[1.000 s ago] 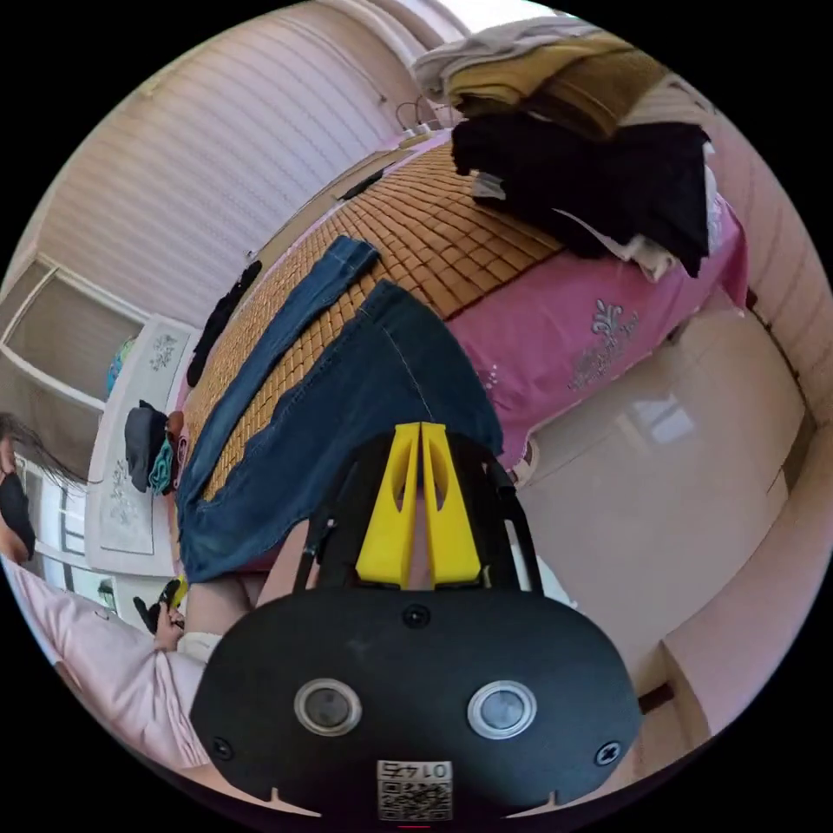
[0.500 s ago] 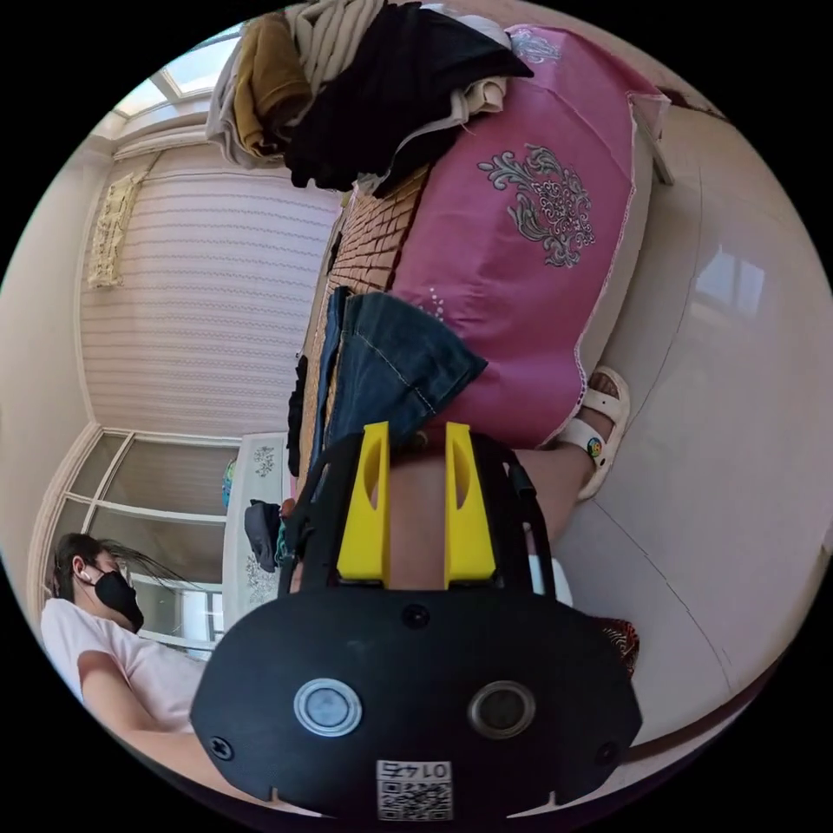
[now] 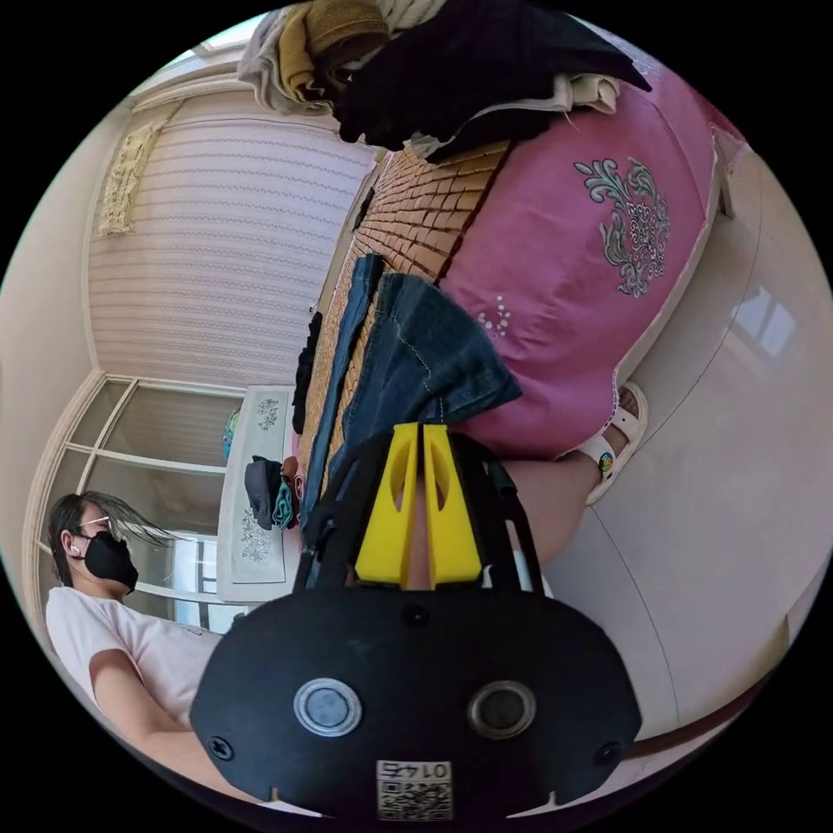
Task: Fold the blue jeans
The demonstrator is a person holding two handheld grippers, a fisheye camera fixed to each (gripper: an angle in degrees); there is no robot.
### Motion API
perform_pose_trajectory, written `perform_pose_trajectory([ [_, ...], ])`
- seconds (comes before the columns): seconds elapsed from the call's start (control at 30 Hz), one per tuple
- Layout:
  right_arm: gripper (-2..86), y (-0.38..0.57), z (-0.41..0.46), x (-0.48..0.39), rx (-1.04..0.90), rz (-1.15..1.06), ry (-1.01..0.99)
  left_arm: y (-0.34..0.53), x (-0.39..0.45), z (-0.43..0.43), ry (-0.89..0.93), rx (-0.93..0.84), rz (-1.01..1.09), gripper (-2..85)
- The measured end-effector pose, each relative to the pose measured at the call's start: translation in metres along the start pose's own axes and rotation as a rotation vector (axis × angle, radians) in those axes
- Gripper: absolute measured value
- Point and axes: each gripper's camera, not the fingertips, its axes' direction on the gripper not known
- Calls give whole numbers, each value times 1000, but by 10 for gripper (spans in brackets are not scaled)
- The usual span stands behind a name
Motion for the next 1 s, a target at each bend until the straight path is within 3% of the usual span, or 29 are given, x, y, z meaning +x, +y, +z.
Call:
perform_pose_trajectory([
  [0.2,3,-13,0,-66,42,-195,-27,-5,40,-24,18,35,135,-9],
  [0.3,3,-51,28,-136,-15,-387,4,-24,86,-40,46,94,258,-7],
  [0.43,11,-136,102,-258,-80,-618,42,-79,186,-27,-60,104,541,10],
  [0.53,26,-202,179,-314,-95,-593,86,-130,245,9,-71,139,556,48],
  [0.63,49,-228,257,-327,-102,-484,190,-164,278,62,-198,90,540,70],
  [0.8,20,-186,380,-313,-292,-540,351,-148,290,128,-348,-22,523,82],
  [0.87,7,-152,437,-307,-399,-643,568,-126,297,144,-382,-19,558,81],
  [1.0,-1,-94,486,-319,-335,-936,812,-105,300,137,-348,27,575,79],
])
